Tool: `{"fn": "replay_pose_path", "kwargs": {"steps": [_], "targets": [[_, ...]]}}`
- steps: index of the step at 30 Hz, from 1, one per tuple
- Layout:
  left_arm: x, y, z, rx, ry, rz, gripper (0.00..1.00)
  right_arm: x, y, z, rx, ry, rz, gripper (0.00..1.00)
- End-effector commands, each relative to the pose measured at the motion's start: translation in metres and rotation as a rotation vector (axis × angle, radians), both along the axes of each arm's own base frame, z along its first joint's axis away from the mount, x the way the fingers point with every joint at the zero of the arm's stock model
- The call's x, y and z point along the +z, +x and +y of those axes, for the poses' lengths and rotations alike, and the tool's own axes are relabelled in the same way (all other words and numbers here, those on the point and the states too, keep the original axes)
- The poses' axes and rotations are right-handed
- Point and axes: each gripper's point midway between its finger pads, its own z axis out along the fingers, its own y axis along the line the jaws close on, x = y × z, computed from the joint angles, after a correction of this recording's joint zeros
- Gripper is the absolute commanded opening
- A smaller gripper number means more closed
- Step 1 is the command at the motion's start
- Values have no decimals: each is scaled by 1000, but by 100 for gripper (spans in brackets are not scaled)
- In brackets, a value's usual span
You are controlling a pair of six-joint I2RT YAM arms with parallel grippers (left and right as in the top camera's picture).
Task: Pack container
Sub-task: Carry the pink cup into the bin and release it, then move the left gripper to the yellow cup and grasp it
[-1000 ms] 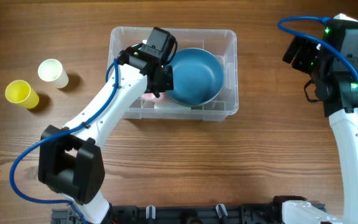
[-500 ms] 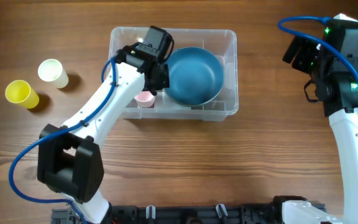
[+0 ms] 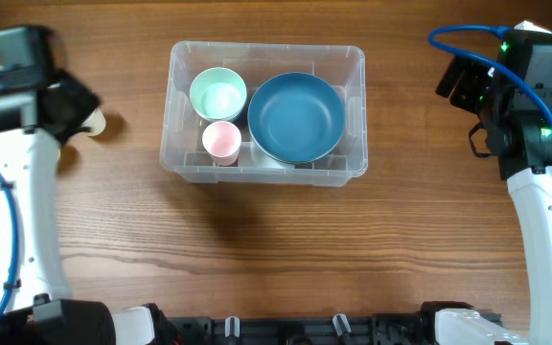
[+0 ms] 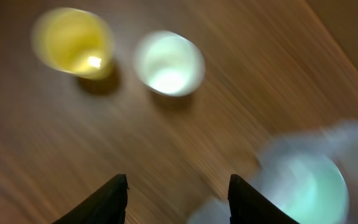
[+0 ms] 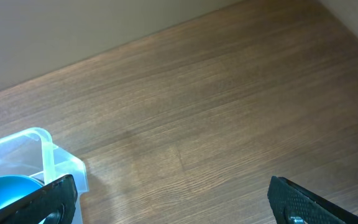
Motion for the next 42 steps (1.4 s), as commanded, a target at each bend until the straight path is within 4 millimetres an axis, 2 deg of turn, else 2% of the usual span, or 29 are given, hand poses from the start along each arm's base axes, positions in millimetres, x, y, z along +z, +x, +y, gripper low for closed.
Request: {"fn": "replay_pose_path", "kwargs": {"steps": [1,5,9,12,17,21,25,27,29,31,32,34,38,41,42], "targets": [[6,-28,67,215,1,-19,54,3,2,-4,-10,-20,-2,100],[-1,-60,123,386,-6,-8,58,3,2,-4,-10,-20,-2,100],[-22,-67,147,447,-33,33,62,3,2,-4,-10,-21,-2,100],[-46,-56,152,433,-69,62,65,3,2,-4,-10,-20,-2,100],[-99,-24,155,387,-184,81,68,3,2,-4,-10,-21,-2,99],[-142,-16,159,388,-223,142,67,3,2,-4,-10,-20,-2,99],[-173,-14,161,391,-250,193,65,3,2,-4,-10,-20,-2,100],[-178,-14,161,391,-253,198,61,3,2,-4,-10,-20,-2,100],[-178,-13,162,391,-251,195,33,3,2,-4,-10,-20,-2,100],[-178,-12,163,391,-248,190,15,3,2,-4,-10,-21,-2,100],[-178,-12,163,391,-248,190,10,3,2,-4,-10,-20,-2,100],[-178,-12,163,391,-248,190,4,3,2,-4,-10,-21,-2,100],[-172,-13,162,390,-247,187,4,3,2,-4,-10,-20,-2,100],[-141,-9,157,372,-245,116,4,3,2,-4,-10,-21,-2,100],[-122,-6,154,358,-245,67,4,3,2,-4,-10,-20,-2,100]]}}
